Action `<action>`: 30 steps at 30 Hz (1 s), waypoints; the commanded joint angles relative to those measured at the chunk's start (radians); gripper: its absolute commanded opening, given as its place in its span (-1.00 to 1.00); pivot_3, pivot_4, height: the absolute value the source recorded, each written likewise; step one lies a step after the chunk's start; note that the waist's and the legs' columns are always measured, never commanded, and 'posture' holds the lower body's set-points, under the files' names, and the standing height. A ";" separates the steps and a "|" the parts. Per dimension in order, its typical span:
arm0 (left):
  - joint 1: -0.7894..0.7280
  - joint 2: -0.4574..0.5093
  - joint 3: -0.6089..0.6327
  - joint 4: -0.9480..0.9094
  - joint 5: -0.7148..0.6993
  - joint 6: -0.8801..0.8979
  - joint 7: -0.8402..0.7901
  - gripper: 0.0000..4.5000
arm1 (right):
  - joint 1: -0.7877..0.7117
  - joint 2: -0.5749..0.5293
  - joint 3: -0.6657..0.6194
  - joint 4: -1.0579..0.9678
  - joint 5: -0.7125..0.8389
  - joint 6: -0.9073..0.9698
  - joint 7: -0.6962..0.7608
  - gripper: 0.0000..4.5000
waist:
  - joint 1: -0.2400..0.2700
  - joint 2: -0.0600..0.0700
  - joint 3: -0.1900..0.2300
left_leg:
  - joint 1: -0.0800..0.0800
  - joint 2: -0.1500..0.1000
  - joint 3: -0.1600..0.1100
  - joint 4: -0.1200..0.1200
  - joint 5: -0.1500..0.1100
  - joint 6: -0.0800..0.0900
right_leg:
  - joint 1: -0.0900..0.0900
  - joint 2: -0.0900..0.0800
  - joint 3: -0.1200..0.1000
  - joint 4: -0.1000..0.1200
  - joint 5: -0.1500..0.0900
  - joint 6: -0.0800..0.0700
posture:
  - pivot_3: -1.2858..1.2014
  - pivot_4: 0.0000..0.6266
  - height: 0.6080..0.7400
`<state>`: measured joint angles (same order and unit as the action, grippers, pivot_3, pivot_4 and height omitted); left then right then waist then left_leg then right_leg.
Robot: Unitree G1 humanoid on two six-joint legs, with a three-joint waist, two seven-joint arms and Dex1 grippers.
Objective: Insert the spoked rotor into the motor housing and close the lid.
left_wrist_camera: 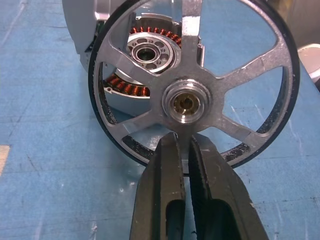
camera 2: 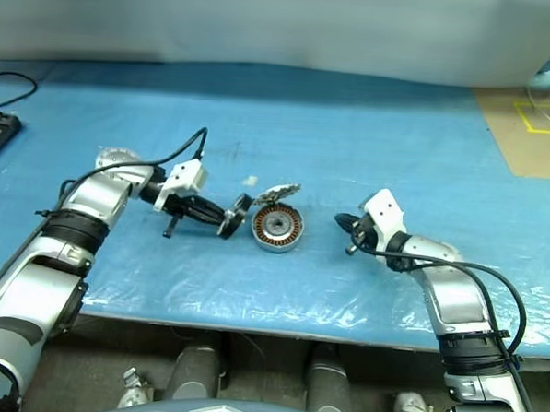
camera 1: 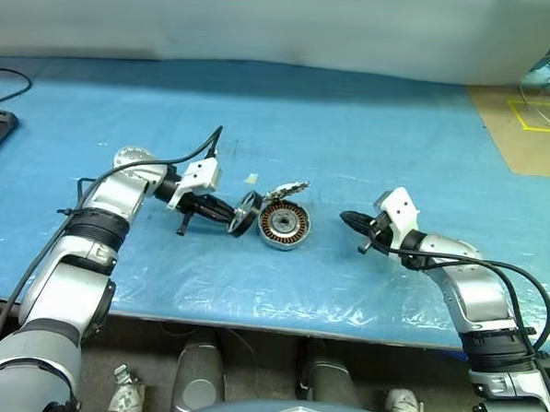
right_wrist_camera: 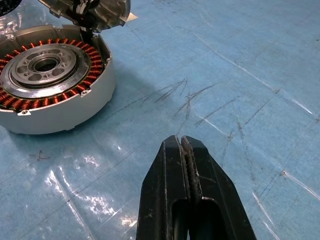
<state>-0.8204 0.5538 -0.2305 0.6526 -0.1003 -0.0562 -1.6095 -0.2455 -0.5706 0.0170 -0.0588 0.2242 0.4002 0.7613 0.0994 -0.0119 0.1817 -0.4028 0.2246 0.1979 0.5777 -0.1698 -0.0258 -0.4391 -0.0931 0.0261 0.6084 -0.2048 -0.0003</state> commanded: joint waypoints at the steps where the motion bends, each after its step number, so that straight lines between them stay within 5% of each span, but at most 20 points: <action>1: -0.001 0.032 0.003 -0.041 -0.036 -0.004 -0.005 -0.94 | -0.004 0.001 -0.006 -0.017 0.004 -0.016 0.001 -1.00 | 0.000 0.000 0.000 | 0.000 0.000 0.000 0.000 0.000 0.000 | 0.000 0.000 0.000 0.000 0.000 0.000 | 0.03 -0.52 1.00; 10: -0.001 0.069 0.053 -0.072 -0.056 0.005 0.002 -0.94 | -0.010 0.007 0.001 -0.009 -0.005 -0.019 0.006 -1.00 | 0.000 0.000 0.000 | 0.000 0.000 0.000 0.000 0.000 0.000 | 0.000 0.000 0.000 0.000 0.000 0.000 | 0.03 -0.52 1.00; 23: 0.172 0.129 0.007 -0.409 -0.152 0.126 -0.005 -0.94 | -0.020 0.008 0.002 0.011 -0.010 -0.029 0.008 -1.00 | -0.002 0.000 0.000 | 0.001 0.000 0.001 0.000 0.000 0.000 | 0.000 0.000 0.000 0.001 0.000 0.000 | 0.03 -0.52 1.00; 30: 0.131 0.069 -0.032 -0.331 -0.074 0.096 0.043 -0.94 | -0.028 0.013 0.007 0.019 -0.015 -0.030 0.010 -1.00 | 0.000 0.001 0.000 | 0.002 -0.001 0.002 0.000 0.000 0.000 | 0.000 0.000 0.000 0.002 0.000 0.000 | 0.03 -0.52 1.00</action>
<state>-0.6609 0.6274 -0.2520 0.3101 -0.1915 0.0672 -1.5780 -0.2603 -0.5583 0.0240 -0.0283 0.2073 0.3875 0.7678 0.0992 -0.0112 0.1813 -0.4011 0.2238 0.1995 0.5786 -0.1698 -0.0258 -0.4385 -0.0930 0.0263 0.6102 -0.2048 -0.0003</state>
